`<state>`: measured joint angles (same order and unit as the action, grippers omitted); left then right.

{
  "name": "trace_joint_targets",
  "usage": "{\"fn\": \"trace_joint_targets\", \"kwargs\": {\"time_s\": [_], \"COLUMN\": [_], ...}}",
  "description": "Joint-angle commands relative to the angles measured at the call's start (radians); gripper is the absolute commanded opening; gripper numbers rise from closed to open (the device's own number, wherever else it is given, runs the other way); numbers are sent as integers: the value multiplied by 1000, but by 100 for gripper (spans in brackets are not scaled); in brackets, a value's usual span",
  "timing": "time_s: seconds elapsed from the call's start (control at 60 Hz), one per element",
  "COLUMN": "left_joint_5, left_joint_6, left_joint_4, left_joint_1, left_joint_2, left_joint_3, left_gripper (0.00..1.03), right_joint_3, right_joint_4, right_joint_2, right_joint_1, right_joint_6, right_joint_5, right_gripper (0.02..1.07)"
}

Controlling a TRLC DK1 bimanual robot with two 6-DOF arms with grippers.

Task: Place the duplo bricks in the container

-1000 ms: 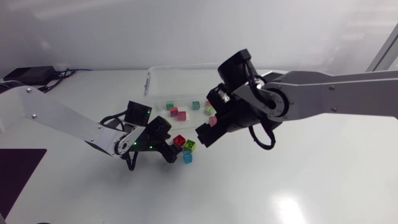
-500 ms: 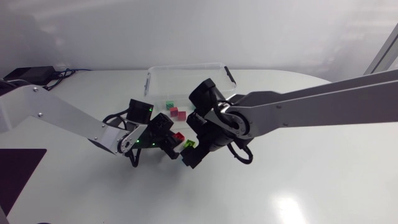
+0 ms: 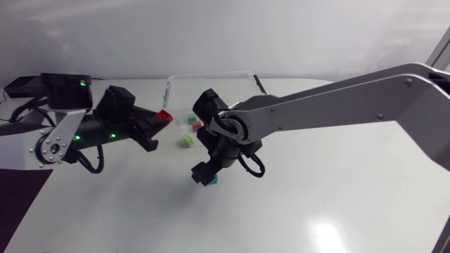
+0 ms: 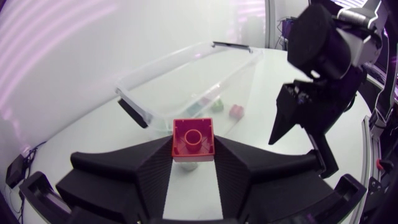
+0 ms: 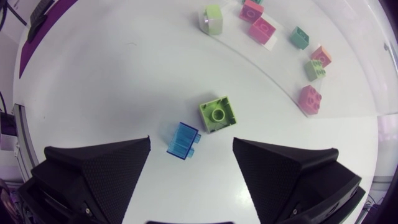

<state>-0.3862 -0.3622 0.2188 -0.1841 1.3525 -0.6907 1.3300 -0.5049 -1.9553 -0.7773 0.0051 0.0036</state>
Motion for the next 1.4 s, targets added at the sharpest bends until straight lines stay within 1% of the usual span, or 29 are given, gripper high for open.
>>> {"fn": "trace_joint_targets", "kwargs": {"time_s": [0.0, 0.083, 0.233, 0.317, 0.433, 0.583, 0.633, 0.7, 0.75, 0.817, 0.867, 0.917, 0.933, 0.95, 1.0, 1.033, 1.067, 1.117, 1.233, 1.383], "left_joint_5": [-19, -19, -17, -13, 20, 64, 83, 107, 121, 142, 156, 170, 173, 176, 187, 187, 187, 187, 187, 187], "left_joint_6": [34, 60, 112, 138, 161, 178, 183, 189, 190, 193, 195, 195, 197, 197, 197, 195, 195, 195, 197, 195], "left_joint_4": [-18, 1, 59, 86, 122, 156, 169, 194, 194, 194, 194, 194, 192, 192, 192, 191, 191, 191, 191, 183], "left_joint_1": [29, 38, 41, 38, 21, -6, -15, -29, -37, -45, -51, -57, -57, -58, -63, -63, -64, -64, -60, -52], "left_joint_2": [-38, -32, 19, 63, 134, 241, 283, 332, 385, 428, 464, 499, 505, 513, 527, 530, 531, 531, 513, 465], "left_joint_3": [-35, -67, -127, -167, -221, -297, -325, -357, -403, -441, -471, -497, -503, -507, -518, -520, -520, -514, -500, -475], "left_gripper": [16, 16, 16, 16, 16, 16, 17, 17, 17, 19, 29, 48, 53, 61, 76, 84, 90, 95, 98, 98], "right_joint_3": [57, 89, 120, 136, 172, 210, 215, 215, 212, 202, 190, 172, 166, 156, 135, 118, 104, 84, 57, 55], "right_joint_4": [-52, -93, -129, -149, -178, -213, -218, -218, -218, -218, -216, -210, -205, -201, -193, -185, -181, -175, -155, -155], "right_joint_2": [-57, -80, -103, -119, -151, -192, -203, -214, -215, -212, -206, -189, -183, -175, -152, -136, -120, -100, -79, -74], "right_joint_1": [-8, -5, -7, -5, 1, 3, 1, 0, 1, 3, 3, 3, 3, 3, 3, 4, 4, 7, 16, 18], "right_joint_6": [39, 47, 55, 61, 73, 82, 84, 84, 84, 84, 84, 84, 84, 84, 82, 82, 81, 79, 79, 82], "right_joint_5": [-1, -8, -10, -11, -33, -39, -40, -42, -45, -53, -53, -53, -53, -53, -51, -51, -51, -51, -51, -53], "right_gripper": [93, 92, 78, 73, 61, 60, 53, 48, 40, 40, 39, 38, 38, 38, 37, 36, 36, 35, 35, 35]}}
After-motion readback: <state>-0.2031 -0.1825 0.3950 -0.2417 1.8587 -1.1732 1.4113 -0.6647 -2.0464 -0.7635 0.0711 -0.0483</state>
